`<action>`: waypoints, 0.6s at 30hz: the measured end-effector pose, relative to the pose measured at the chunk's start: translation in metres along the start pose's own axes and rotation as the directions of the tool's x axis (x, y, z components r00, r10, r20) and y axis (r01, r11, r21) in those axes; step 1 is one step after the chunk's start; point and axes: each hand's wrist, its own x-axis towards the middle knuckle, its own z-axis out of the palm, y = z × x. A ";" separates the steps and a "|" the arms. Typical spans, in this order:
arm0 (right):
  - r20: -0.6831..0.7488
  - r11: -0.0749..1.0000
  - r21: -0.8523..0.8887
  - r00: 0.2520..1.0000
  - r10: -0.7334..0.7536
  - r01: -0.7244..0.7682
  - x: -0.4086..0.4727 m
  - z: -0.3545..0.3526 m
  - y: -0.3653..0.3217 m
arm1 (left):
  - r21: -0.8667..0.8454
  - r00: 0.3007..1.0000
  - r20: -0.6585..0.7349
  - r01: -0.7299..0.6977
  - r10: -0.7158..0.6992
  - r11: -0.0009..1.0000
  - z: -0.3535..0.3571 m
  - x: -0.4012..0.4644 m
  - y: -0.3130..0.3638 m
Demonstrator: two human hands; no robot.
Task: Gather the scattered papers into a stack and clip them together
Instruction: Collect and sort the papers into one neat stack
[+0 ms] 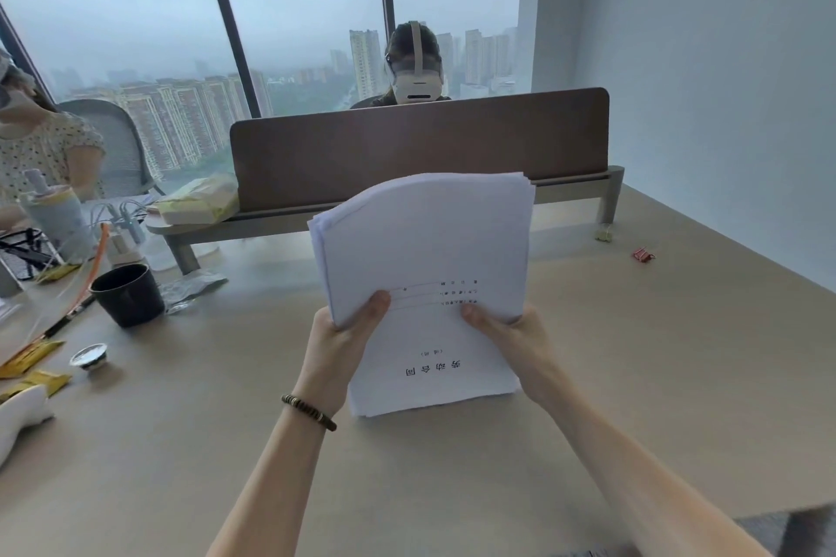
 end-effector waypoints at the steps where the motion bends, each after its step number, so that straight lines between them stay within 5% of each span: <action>1: -0.001 1.000 0.007 1.000 -0.006 0.006 0.000 0.000 -0.001 | -0.011 1.000 -0.008 0.001 -0.001 1.000 0.000 0.000 0.000; 10: -0.051 0.995 -0.082 0.997 0.054 -0.058 -0.004 -0.007 0.034 | -0.014 0.995 0.026 0.094 -0.093 0.995 -0.008 -0.002 -0.016; 18: -0.075 0.997 -0.058 0.995 -0.060 0.055 0.003 -0.005 0.026 | 0.012 0.992 0.048 0.112 -0.113 0.994 -0.011 -0.004 -0.026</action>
